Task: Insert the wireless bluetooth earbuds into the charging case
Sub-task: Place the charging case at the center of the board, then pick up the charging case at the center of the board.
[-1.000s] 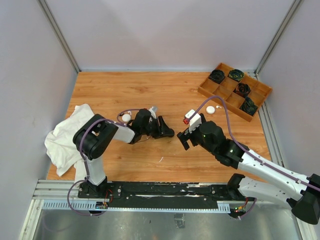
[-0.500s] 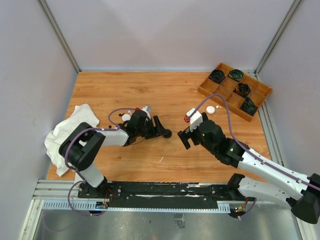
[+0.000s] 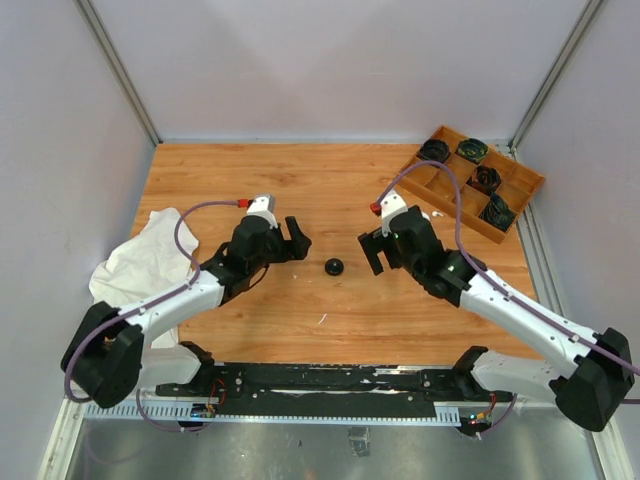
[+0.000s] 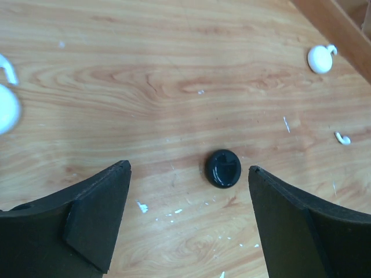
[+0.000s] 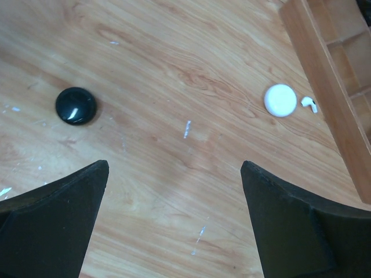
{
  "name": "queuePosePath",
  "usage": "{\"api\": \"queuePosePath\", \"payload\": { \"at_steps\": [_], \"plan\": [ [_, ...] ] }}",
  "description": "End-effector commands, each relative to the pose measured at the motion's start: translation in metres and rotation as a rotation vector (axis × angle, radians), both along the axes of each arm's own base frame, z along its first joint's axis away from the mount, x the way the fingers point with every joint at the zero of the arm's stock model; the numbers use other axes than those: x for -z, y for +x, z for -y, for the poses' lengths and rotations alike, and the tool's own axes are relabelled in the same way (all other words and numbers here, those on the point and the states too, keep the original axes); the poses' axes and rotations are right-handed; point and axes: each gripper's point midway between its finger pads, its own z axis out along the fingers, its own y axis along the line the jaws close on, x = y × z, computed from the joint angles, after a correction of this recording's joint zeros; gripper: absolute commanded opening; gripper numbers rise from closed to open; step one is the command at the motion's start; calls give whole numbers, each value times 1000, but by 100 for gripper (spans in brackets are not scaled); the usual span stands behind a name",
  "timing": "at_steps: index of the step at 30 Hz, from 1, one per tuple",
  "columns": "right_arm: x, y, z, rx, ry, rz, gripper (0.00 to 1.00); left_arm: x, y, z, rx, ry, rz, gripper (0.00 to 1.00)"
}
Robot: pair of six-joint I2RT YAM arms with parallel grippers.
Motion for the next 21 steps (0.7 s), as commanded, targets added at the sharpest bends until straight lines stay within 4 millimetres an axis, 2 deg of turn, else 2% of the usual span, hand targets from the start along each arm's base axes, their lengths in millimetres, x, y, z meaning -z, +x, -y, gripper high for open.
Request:
{"api": "queuePosePath", "payload": {
  "at_steps": [1,5,7,9,15,21],
  "plan": [
    [-5,20,17,124,58,-57,98,-15,5,-37,-99,120,120,90],
    [5,43,43,271,72,-97,98,-24,4,-50,-141,113,199,95],
    [9,54,61,367,40,-104,98,-20,1,-55,-153,105,230,96],
    [15,66,72,392,3,-125,99,-19,-1,-56,-151,95,259,97],
    [42,99,89,330,33,-244,99,-10,-6,-59,-137,97,297,97],
    [55,134,85,139,92,-219,99,-7,-10,-63,-142,94,308,97]
  ]
}}
